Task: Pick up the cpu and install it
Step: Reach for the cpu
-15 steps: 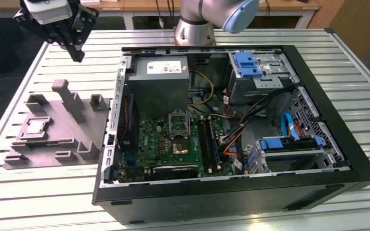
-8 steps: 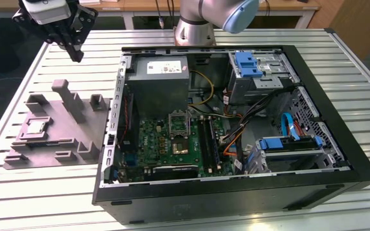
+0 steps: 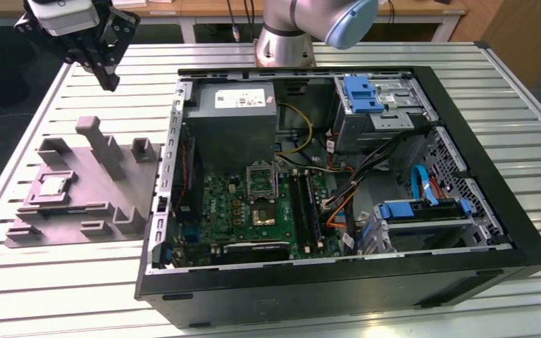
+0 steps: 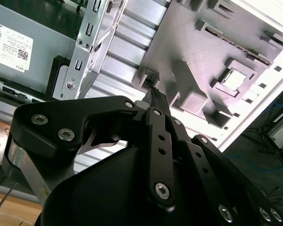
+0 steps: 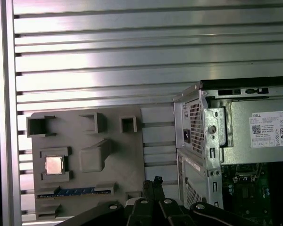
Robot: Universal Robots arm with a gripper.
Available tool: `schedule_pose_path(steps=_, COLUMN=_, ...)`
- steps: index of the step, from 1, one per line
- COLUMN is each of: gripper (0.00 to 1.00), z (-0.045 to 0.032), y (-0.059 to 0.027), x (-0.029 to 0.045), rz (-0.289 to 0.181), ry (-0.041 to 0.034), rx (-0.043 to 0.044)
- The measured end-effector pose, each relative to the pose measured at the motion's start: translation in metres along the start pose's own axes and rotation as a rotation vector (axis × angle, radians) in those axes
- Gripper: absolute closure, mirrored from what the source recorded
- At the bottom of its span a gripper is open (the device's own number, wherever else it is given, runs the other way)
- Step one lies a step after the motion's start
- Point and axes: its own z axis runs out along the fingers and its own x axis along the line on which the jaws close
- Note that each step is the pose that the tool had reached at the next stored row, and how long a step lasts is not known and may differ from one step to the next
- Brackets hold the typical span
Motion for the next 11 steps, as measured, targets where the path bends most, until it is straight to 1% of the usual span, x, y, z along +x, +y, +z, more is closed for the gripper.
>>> schedule_pose_path(steps=5, gripper=0.89, z=0.0000, y=-0.0001, x=0.0007, rz=0.000, ry=0.0000, rx=0.0000)
schedule_pose_path(steps=11, gripper=0.89, z=-0.0001, y=-0.0005, x=0.0062, rz=0.000, ry=0.0000, rx=0.0000)
